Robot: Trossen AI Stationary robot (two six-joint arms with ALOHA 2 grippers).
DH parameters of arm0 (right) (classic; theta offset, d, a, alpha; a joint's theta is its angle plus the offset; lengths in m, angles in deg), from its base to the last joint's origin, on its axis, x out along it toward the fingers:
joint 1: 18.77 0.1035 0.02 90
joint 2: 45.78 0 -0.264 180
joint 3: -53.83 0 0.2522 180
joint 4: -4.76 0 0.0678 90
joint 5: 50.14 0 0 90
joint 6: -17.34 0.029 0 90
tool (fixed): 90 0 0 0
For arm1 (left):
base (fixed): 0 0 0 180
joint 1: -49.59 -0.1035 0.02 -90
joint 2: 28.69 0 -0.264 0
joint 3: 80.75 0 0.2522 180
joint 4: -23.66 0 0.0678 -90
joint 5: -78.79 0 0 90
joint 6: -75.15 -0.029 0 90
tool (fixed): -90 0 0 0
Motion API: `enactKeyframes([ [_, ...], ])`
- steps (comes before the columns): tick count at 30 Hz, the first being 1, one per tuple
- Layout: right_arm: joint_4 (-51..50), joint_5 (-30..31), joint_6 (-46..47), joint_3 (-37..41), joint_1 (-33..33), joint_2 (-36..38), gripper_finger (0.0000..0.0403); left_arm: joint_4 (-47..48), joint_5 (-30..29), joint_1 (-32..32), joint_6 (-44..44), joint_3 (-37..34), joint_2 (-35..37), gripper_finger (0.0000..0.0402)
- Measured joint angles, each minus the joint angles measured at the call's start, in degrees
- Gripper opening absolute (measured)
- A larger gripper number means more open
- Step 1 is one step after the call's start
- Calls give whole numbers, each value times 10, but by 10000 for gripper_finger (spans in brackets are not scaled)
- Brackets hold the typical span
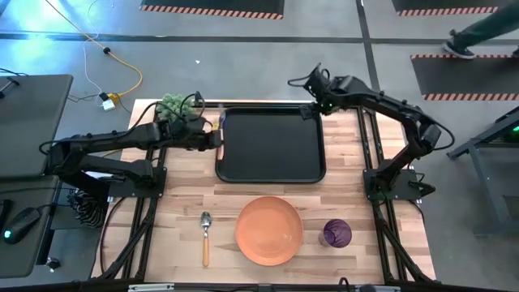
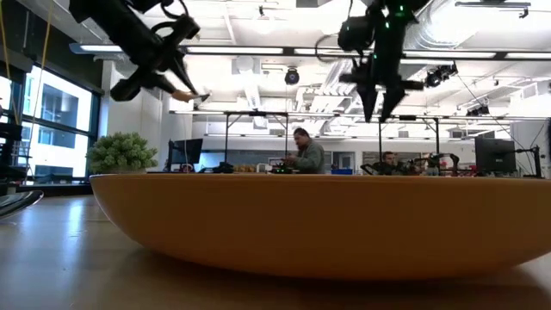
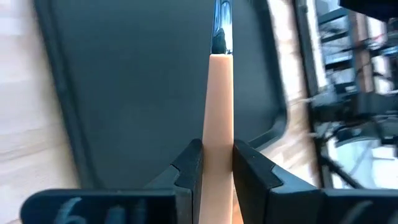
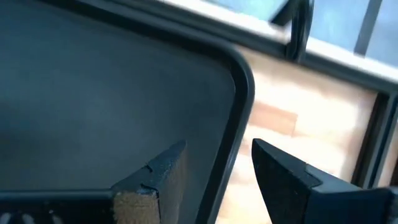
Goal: Pick and place plate/cup/fork/spoon on tray
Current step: Put the yellow fork on the black serving tray
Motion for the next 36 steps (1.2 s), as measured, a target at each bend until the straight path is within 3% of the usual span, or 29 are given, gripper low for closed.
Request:
enactKeyframes([
  [14,-77,34,-87,-189,9,1,174,36,-41,-13,-26,87,-109,56],
  [36,-101,73,-123,-194,16,1,174,38,5,-38,-4,130,-313,56],
])
